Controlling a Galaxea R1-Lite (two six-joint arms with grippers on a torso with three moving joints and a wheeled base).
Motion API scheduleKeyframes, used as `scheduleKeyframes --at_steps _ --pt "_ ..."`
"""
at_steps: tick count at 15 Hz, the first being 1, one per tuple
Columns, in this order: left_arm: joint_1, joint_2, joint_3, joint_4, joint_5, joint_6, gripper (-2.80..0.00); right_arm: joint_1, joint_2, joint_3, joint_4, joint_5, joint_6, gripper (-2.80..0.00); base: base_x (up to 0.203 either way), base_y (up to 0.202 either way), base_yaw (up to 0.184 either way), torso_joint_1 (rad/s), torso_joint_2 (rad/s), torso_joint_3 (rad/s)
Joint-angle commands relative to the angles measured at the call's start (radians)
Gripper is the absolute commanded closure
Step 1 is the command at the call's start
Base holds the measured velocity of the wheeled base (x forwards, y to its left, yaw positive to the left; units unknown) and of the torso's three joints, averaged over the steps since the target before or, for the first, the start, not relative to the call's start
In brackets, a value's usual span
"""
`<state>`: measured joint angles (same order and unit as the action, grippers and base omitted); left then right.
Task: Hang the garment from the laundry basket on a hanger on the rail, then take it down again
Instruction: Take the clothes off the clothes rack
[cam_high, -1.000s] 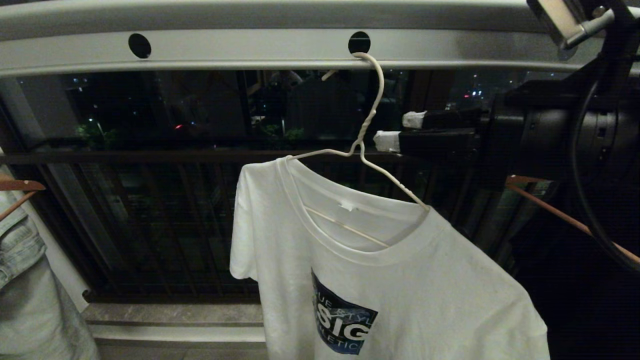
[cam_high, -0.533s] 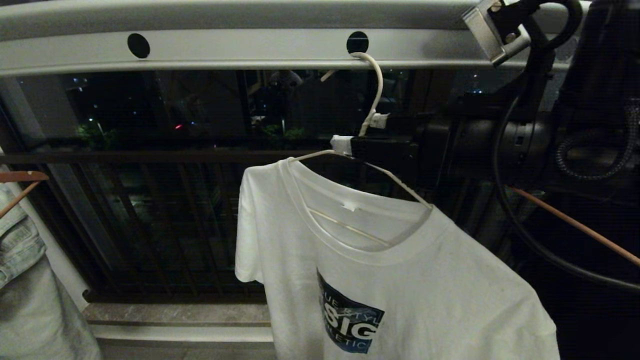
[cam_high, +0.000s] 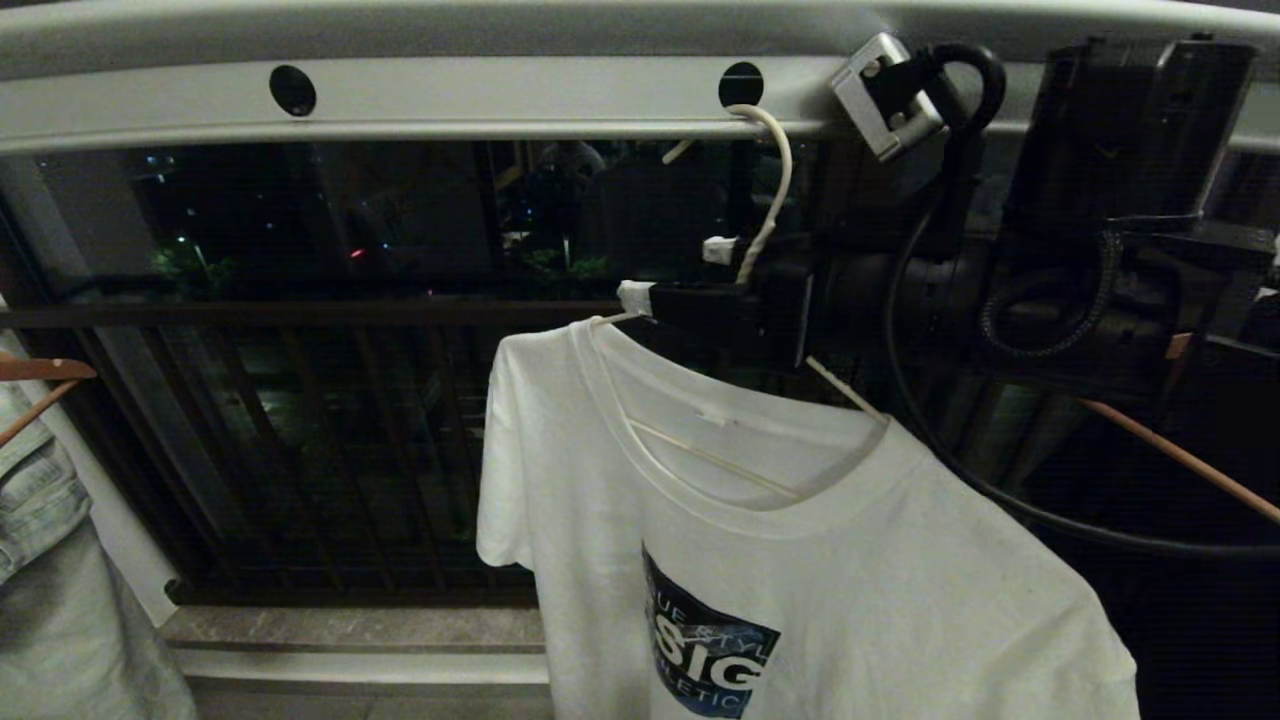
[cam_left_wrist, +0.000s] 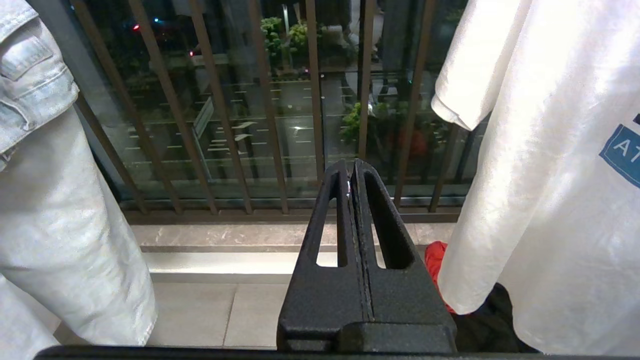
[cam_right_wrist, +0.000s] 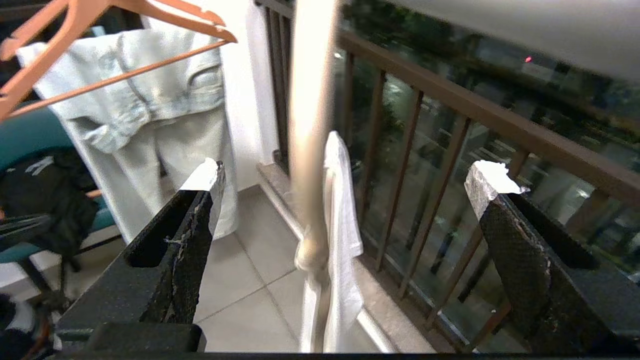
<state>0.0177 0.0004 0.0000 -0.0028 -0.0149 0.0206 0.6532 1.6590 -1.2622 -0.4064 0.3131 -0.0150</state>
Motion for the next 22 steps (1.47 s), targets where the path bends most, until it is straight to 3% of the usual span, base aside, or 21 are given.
scheduleKeyframes --at_steps 1,2,3,22 --pt "0.001 0.000 0.002 0.000 0.000 -0.001 0.00 -0.001 0.016 -0.008 -0.002 -0.002 -0.003 -2.80 0.000 0.000 0.000 0.000 0.00 0.000" --pt "0.001 0.000 0.002 0.000 0.000 -0.001 0.00 0.000 0.016 -0.008 -0.002 -0.003 -0.005 -2.80 0.000 0.000 0.000 0.000 0.00 0.000" --pt "0.001 0.000 0.002 0.000 0.000 0.000 0.00 -0.001 0.015 -0.008 -0.002 -0.003 -0.009 0.00 0.000 0.000 0.000 0.000 0.00 0.000" --pt "0.001 0.000 0.002 0.000 0.000 -0.001 0.00 0.006 -0.037 0.020 0.011 -0.012 -0.028 0.00 0.000 0.000 0.000 0.000 0.00 0.000"
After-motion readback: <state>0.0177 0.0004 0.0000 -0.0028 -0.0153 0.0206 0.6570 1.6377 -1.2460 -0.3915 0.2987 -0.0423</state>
